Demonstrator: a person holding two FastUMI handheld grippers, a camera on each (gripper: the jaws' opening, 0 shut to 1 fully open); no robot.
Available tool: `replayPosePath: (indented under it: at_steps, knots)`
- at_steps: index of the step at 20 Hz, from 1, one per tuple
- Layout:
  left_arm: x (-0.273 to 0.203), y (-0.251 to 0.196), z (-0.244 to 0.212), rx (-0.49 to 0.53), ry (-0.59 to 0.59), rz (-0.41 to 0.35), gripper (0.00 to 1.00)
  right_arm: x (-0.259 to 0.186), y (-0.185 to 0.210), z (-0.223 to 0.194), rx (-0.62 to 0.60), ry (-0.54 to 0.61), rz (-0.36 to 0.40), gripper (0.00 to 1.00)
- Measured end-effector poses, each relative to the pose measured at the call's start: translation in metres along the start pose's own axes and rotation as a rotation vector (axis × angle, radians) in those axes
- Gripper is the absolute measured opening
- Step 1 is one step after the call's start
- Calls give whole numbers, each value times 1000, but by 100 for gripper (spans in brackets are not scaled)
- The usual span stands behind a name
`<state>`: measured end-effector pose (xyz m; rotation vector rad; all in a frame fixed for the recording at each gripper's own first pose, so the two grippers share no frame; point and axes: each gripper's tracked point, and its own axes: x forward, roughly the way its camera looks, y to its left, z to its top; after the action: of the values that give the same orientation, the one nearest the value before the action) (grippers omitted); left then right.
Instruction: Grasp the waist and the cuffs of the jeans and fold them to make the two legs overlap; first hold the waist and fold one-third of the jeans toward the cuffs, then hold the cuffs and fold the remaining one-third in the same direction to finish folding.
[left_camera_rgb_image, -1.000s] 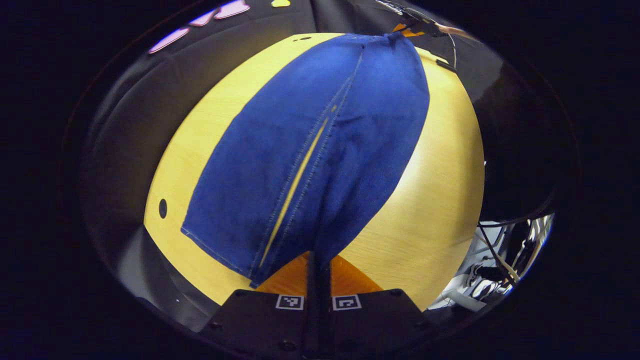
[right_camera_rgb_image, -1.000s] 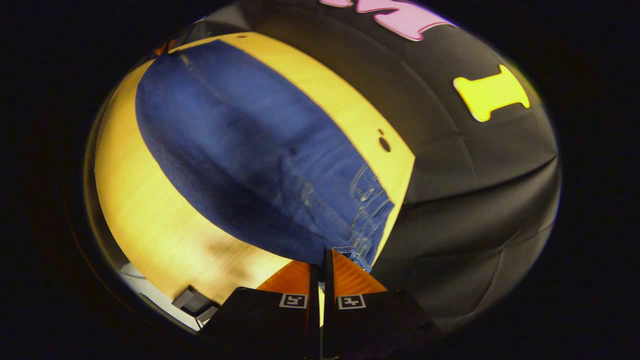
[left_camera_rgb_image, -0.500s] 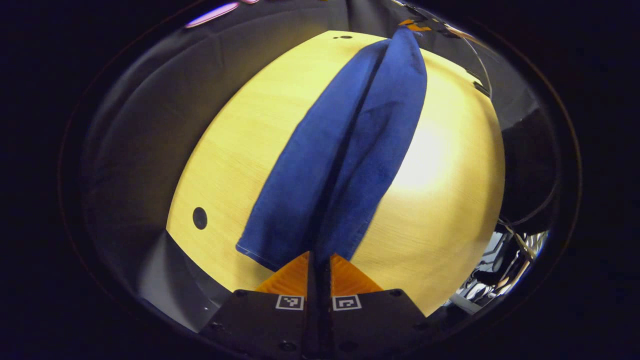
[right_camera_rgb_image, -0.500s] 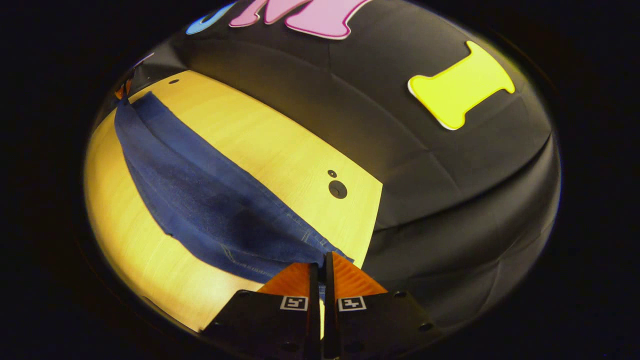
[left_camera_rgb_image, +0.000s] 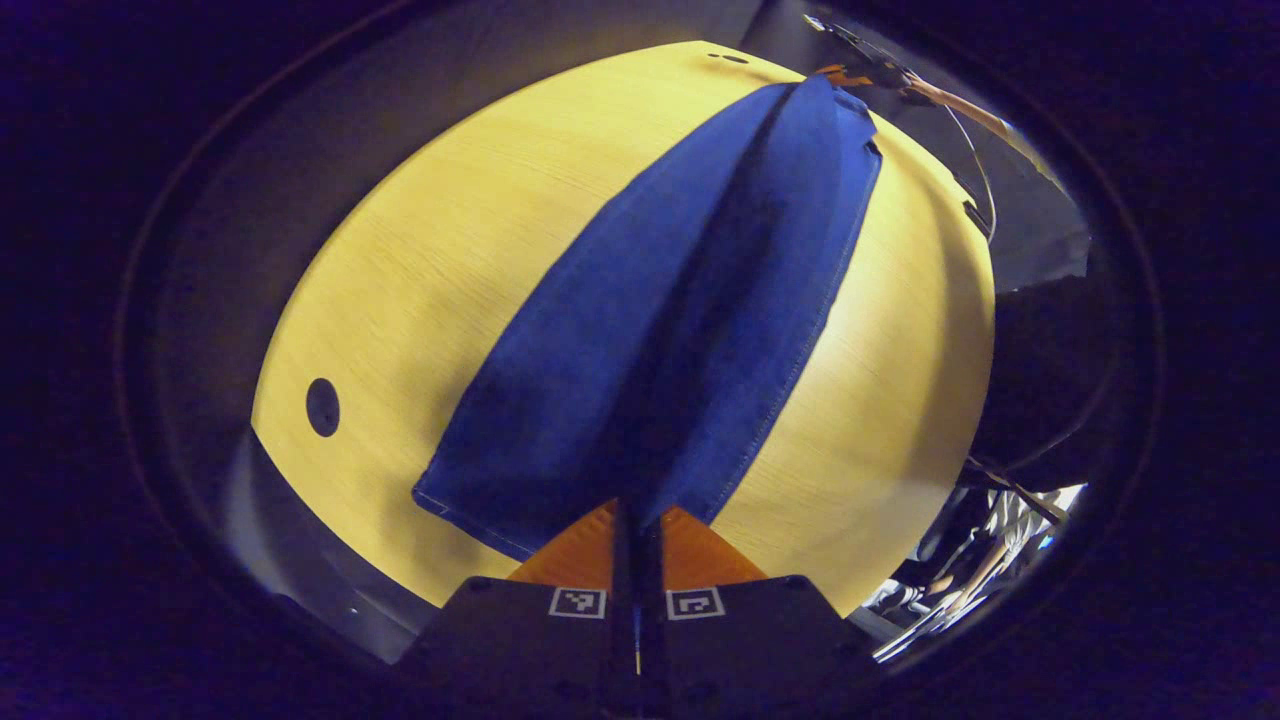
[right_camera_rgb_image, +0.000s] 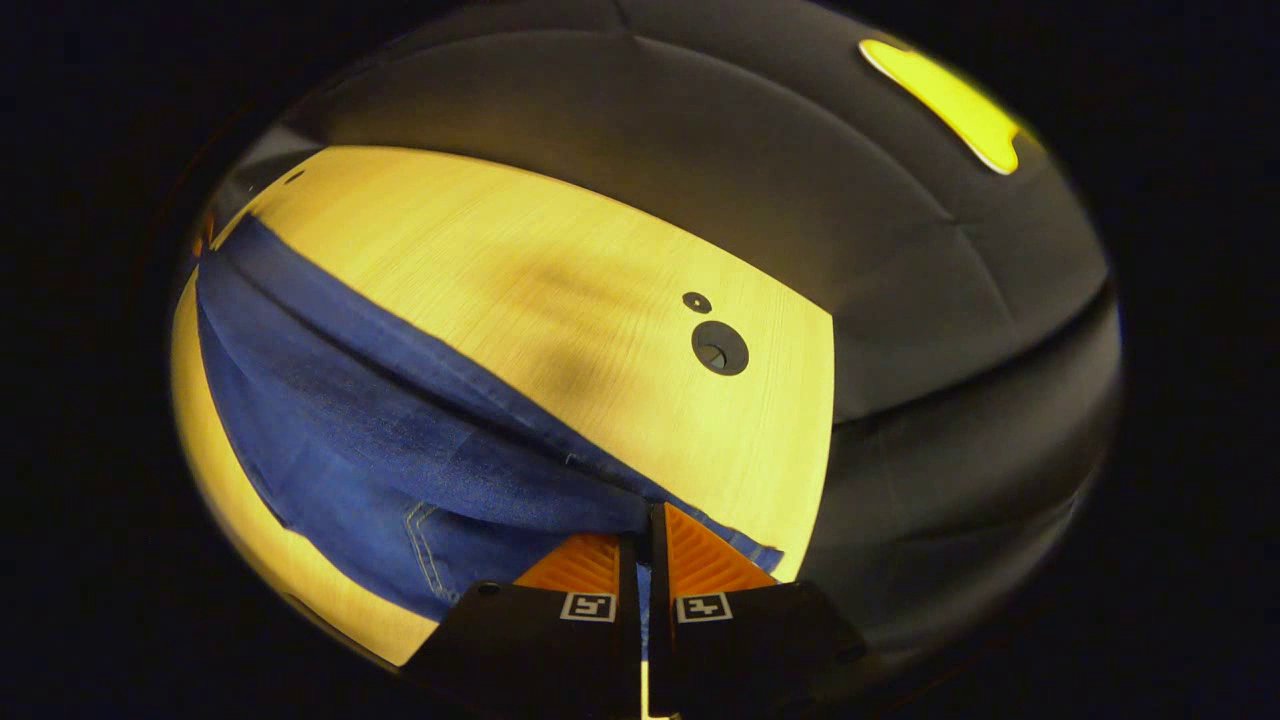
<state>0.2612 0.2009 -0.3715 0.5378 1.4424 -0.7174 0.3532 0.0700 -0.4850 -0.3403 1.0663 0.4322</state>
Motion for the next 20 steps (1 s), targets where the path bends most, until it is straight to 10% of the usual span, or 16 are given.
replayPosePath:
  at_steps: [3,6,8,10,13,20]
  knots:
    - [19,52,1,-33,38,138,12,25,5,0,-15,37,-40,7]
    - [26,82,-34,-119,182,240,45,14,5,16,-106,2,-109,11]
    - [22,83,-36,-180,136,259,72,1,0,13,-127,7,-129,21]
    - [12,88,-42,-244,77,313,74,-15,-1,17,-91,-32,-94,52]
    - [-19,87,-32,-355,-108,409,85,-62,-20,38,-70,-148,-113,98]
    - [-119,4,37,-645,-788,377,94,-158,-55,27,242,-272,-130,99]
